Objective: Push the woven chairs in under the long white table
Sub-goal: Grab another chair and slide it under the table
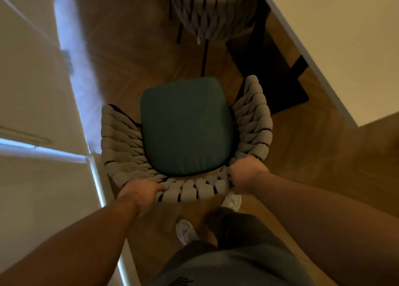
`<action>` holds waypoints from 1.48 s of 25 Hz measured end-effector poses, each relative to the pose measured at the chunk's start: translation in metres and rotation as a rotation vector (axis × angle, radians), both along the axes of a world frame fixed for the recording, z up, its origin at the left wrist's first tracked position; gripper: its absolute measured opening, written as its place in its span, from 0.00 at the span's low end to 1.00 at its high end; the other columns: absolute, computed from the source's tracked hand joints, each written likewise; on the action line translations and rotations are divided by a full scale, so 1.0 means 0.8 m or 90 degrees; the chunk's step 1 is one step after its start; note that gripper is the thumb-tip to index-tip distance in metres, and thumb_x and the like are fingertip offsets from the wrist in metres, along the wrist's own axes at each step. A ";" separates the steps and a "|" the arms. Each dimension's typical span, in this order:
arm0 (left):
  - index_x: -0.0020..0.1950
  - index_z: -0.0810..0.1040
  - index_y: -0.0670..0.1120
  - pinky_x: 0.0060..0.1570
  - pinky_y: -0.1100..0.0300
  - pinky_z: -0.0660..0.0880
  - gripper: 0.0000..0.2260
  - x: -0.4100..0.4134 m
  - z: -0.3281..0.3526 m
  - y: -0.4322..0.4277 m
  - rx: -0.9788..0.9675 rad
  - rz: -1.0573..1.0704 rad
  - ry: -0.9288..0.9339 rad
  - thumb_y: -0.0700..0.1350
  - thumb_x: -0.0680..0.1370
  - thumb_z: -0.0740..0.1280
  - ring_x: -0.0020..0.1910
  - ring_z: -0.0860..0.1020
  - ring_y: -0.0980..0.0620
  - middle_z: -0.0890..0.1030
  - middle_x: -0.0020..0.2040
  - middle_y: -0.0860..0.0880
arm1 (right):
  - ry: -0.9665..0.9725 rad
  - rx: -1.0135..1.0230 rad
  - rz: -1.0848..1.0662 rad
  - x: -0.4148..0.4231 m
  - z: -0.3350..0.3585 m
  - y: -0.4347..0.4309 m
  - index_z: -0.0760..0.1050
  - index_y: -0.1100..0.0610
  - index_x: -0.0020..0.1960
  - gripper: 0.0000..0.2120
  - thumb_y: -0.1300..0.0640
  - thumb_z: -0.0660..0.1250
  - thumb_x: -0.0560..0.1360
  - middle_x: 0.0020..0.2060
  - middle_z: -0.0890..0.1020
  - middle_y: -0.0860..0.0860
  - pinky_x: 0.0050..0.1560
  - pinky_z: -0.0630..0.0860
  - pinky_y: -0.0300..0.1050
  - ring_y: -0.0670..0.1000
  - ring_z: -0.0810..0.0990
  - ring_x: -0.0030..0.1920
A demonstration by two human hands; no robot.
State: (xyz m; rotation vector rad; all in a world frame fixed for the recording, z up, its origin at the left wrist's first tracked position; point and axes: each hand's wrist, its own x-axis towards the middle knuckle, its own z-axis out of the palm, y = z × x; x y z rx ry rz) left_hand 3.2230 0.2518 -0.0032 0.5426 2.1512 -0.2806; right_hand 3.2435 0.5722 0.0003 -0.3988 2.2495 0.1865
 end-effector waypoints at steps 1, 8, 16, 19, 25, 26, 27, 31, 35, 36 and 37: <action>0.75 0.71 0.66 0.68 0.54 0.74 0.22 -0.020 0.000 -0.003 -0.006 -0.021 0.002 0.50 0.83 0.66 0.65 0.77 0.51 0.79 0.70 0.55 | 0.007 0.001 -0.007 -0.003 0.002 -0.005 0.81 0.50 0.55 0.09 0.48 0.65 0.81 0.43 0.79 0.49 0.48 0.68 0.50 0.52 0.74 0.42; 0.73 0.72 0.67 0.70 0.53 0.72 0.21 -0.147 -0.002 0.017 0.013 -0.128 -0.015 0.52 0.82 0.67 0.65 0.76 0.52 0.78 0.69 0.56 | 0.015 0.000 -0.163 -0.041 0.018 -0.006 0.80 0.50 0.54 0.09 0.47 0.67 0.80 0.45 0.80 0.49 0.48 0.67 0.50 0.52 0.74 0.44; 0.70 0.75 0.64 0.58 0.52 0.78 0.20 -0.288 -0.006 0.017 0.042 -0.402 -0.017 0.46 0.81 0.66 0.59 0.79 0.50 0.81 0.62 0.54 | -0.020 0.026 -0.401 -0.069 0.016 -0.074 0.81 0.48 0.57 0.09 0.49 0.66 0.80 0.41 0.74 0.47 0.56 0.69 0.49 0.52 0.72 0.45; 0.70 0.75 0.64 0.58 0.50 0.79 0.20 -0.345 -0.008 0.019 0.026 -0.492 0.001 0.45 0.81 0.64 0.59 0.80 0.50 0.81 0.63 0.53 | -0.040 0.008 -0.482 -0.081 0.017 -0.107 0.79 0.48 0.53 0.06 0.48 0.66 0.79 0.41 0.75 0.47 0.56 0.72 0.50 0.52 0.74 0.45; 0.74 0.72 0.66 0.65 0.52 0.76 0.20 -0.408 -0.006 0.042 0.042 -0.604 0.038 0.47 0.85 0.62 0.64 0.78 0.50 0.80 0.68 0.53 | -0.068 -0.048 -0.559 -0.105 0.011 -0.137 0.77 0.50 0.49 0.05 0.49 0.68 0.80 0.43 0.79 0.49 0.52 0.79 0.51 0.54 0.80 0.48; 0.75 0.71 0.66 0.66 0.51 0.76 0.20 -0.418 -0.007 0.045 0.038 -0.624 0.042 0.48 0.85 0.62 0.65 0.78 0.50 0.79 0.68 0.52 | -0.072 -0.056 -0.564 -0.111 0.011 -0.140 0.78 0.50 0.50 0.06 0.47 0.68 0.80 0.44 0.79 0.50 0.53 0.80 0.52 0.54 0.80 0.48; 0.75 0.71 0.66 0.66 0.51 0.75 0.20 -0.431 -0.008 0.047 0.034 -0.633 0.038 0.48 0.85 0.62 0.65 0.78 0.49 0.79 0.69 0.52 | -0.083 -0.062 -0.568 -0.119 0.011 -0.144 0.78 0.50 0.51 0.07 0.47 0.68 0.80 0.43 0.78 0.50 0.53 0.80 0.52 0.54 0.79 0.47; 0.77 0.69 0.65 0.67 0.53 0.74 0.20 -0.474 -0.010 0.051 0.026 -0.663 0.031 0.49 0.86 0.62 0.66 0.77 0.50 0.78 0.69 0.53 | -0.118 -0.056 -0.570 -0.163 0.006 -0.157 0.78 0.52 0.53 0.09 0.47 0.67 0.82 0.41 0.74 0.51 0.52 0.79 0.53 0.54 0.78 0.47; 0.76 0.70 0.66 0.68 0.52 0.74 0.19 -0.533 -0.026 0.054 0.027 -0.696 0.018 0.50 0.86 0.62 0.65 0.78 0.52 0.80 0.67 0.55 | -0.106 -0.059 -0.608 -0.201 -0.003 -0.177 0.70 0.52 0.44 0.11 0.49 0.65 0.82 0.36 0.70 0.50 0.47 0.74 0.51 0.53 0.75 0.44; 0.75 0.71 0.65 0.68 0.52 0.74 0.19 -0.543 -0.029 0.051 0.026 -0.692 0.012 0.49 0.85 0.62 0.64 0.78 0.52 0.80 0.67 0.55 | -0.112 -0.053 -0.616 -0.208 -0.005 -0.184 0.71 0.52 0.45 0.10 0.50 0.65 0.83 0.37 0.70 0.50 0.47 0.74 0.51 0.53 0.76 0.45; 0.74 0.72 0.64 0.69 0.51 0.73 0.18 -0.547 -0.032 0.047 0.026 -0.692 0.005 0.49 0.85 0.62 0.64 0.78 0.52 0.80 0.66 0.55 | -0.124 -0.047 -0.623 -0.214 -0.007 -0.190 0.74 0.52 0.47 0.08 0.50 0.65 0.83 0.38 0.72 0.50 0.48 0.75 0.51 0.54 0.78 0.46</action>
